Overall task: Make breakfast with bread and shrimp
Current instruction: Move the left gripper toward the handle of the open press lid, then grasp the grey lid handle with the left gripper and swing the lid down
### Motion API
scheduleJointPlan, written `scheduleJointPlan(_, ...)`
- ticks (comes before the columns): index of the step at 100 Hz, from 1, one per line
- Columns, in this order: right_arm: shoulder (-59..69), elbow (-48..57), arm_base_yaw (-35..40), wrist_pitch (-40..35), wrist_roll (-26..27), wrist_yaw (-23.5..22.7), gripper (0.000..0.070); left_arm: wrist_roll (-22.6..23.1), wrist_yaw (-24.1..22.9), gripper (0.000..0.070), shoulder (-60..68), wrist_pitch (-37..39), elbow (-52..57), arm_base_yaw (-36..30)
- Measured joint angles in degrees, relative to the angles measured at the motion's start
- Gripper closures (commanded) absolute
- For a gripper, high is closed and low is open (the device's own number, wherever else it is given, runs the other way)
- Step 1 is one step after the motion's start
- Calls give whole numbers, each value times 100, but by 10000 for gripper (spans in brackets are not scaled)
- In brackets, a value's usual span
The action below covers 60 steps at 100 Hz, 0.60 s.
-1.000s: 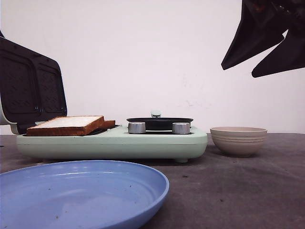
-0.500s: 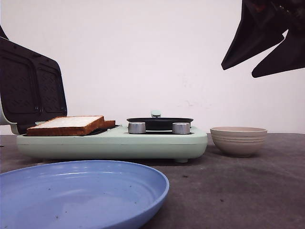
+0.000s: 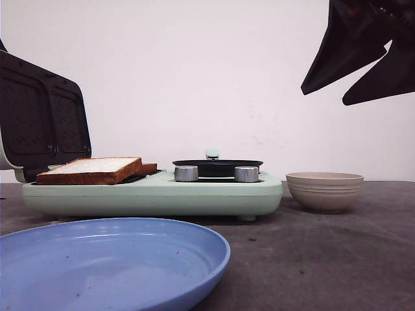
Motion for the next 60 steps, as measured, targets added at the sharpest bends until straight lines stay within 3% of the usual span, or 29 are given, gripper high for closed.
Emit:
scheduleJointPlan(17, 0, 0, 0, 2, 0, 0, 301, 2, -39, 615, 22, -74, 0, 0)
scheduleJointPlan(25, 0, 0, 0, 0, 0, 2, 301, 17, -39, 697, 26, -90, 0, 0)
scheduleJointPlan(60, 0, 0, 0, 0, 0, 0, 301, 68, -22, 697, 26, -76, 0, -2)
